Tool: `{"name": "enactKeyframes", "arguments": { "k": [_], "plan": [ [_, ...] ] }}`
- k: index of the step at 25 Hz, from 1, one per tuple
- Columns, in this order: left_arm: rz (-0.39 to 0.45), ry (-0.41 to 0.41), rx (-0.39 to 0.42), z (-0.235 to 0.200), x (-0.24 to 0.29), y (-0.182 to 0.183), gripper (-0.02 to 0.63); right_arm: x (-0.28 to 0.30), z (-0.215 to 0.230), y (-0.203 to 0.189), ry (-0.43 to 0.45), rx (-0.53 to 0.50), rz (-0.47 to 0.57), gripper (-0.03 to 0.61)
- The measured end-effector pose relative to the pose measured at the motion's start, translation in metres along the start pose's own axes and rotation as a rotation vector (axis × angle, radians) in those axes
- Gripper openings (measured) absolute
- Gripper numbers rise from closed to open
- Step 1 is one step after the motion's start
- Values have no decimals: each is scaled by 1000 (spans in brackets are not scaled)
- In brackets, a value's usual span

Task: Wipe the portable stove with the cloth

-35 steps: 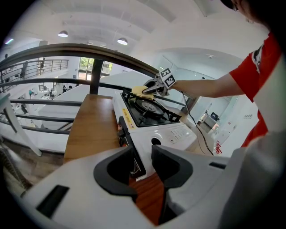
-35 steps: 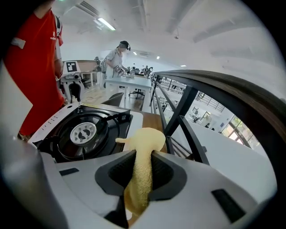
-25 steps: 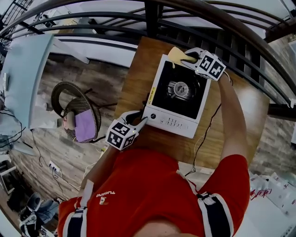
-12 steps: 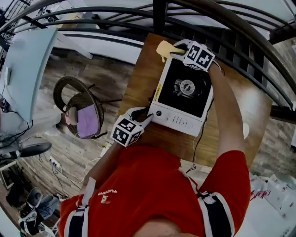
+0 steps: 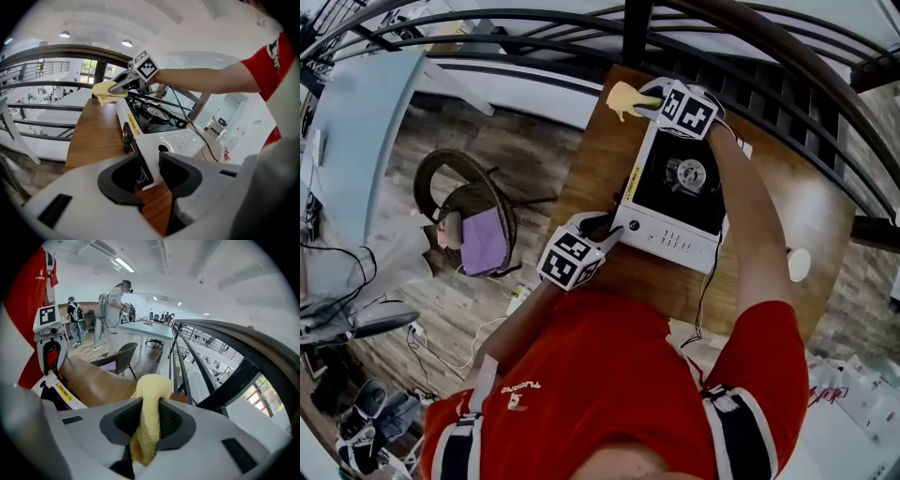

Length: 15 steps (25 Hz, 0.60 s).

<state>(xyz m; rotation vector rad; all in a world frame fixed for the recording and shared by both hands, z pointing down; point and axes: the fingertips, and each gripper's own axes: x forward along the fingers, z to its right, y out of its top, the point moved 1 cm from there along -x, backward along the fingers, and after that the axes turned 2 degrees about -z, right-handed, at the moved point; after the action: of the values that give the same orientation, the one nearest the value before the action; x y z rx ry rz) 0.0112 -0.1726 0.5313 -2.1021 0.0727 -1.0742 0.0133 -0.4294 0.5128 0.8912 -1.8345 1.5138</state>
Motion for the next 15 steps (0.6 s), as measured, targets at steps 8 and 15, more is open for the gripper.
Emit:
{"name": "enactKeyframes", "arguments": {
  "k": [8, 15],
  "plan": [
    [-1, -3, 5, -1, 0, -2, 135, -3, -35, 4, 11, -64, -86, 91],
    [6, 5, 16, 7, -1, -5, 135, -14, -83, 7, 10, -141, -121, 91]
  ]
}}
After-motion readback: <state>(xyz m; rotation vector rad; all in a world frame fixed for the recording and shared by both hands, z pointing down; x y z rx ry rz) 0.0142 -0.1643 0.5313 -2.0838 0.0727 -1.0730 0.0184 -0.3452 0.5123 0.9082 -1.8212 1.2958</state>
